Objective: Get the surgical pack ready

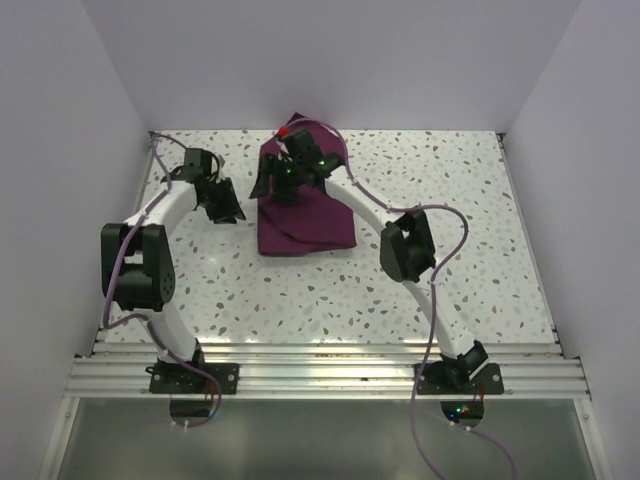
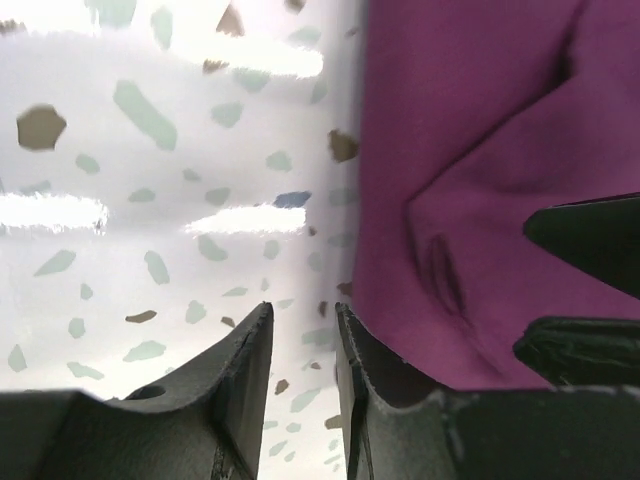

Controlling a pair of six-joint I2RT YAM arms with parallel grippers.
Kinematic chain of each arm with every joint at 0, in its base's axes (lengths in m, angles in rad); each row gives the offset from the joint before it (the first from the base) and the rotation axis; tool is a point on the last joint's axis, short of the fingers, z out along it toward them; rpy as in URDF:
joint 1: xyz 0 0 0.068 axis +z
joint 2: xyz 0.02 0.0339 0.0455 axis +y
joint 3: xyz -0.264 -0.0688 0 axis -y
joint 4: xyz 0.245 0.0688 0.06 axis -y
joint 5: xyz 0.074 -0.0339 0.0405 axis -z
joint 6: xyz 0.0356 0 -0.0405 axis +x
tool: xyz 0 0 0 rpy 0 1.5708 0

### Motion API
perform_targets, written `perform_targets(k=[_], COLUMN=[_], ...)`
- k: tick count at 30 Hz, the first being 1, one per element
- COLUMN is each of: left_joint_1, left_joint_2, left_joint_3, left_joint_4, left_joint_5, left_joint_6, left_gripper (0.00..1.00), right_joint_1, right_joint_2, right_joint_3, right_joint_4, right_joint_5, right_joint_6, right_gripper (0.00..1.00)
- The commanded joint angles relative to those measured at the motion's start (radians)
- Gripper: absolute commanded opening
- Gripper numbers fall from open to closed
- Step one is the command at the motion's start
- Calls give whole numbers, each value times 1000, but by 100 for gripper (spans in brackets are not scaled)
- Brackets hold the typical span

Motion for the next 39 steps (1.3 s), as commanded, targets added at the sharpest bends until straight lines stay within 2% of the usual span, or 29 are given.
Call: perform_targets(k=[1,5,6,8,9,10,13,16,18,21,25,30,37,39], left_joint_1=[9,6,5,5,2,-1,-17,-37,-43,-43,-41,-40,-40,-40], left_joint_2=[-78,-72,-58,-43,-35,-20,23,63,83,112,135,139,110,59], left_joint_3=[95,116,119,119,117,111,108,99,93,82,80,66,97,115], left_joint_4=[12,81,90,118,124,142,167,208,218,207,141,126,92,115], left_joint_5=[71,223,251,326,340,364,407,430,426,387,300,257,205,187], left_joint_6=[30,-1,-16,-28,-41,-47,-62,-78,-88,-88,-71,-53,-19,-10], left_gripper=[35,33,29,21,16,14,10,9,8,8,8,8,8,14], right_joint_1=[-73,-147,-158,-182,-187,-192,-192,-189,-184,-173,-161,-172,-239,-259], right_joint_2=[-143,-216,-240,-303,-326,-344,-400,-409,-415,-394,-358,-381,-410,-450], right_joint_3=[18,-41,-102,-166,-232,-269,-410,-530,-623,-677,-706,-765,-765,-724], right_joint_4=[-27,-75,-79,-98,-116,-118,-83,-17,90,147,151,137,65,66], right_joint_5=[-22,-43,-63,-76,-91,-100,-206,-348,-402,-453,-484,-467,-439,-407], right_joint_6=[-18,-30,-50,-81,-114,-128,-158,-136,-92,-75,-78,-108,-153,-190], right_gripper=[67,63,62,54,49,32,12,5,4,3,2,2,0,0])
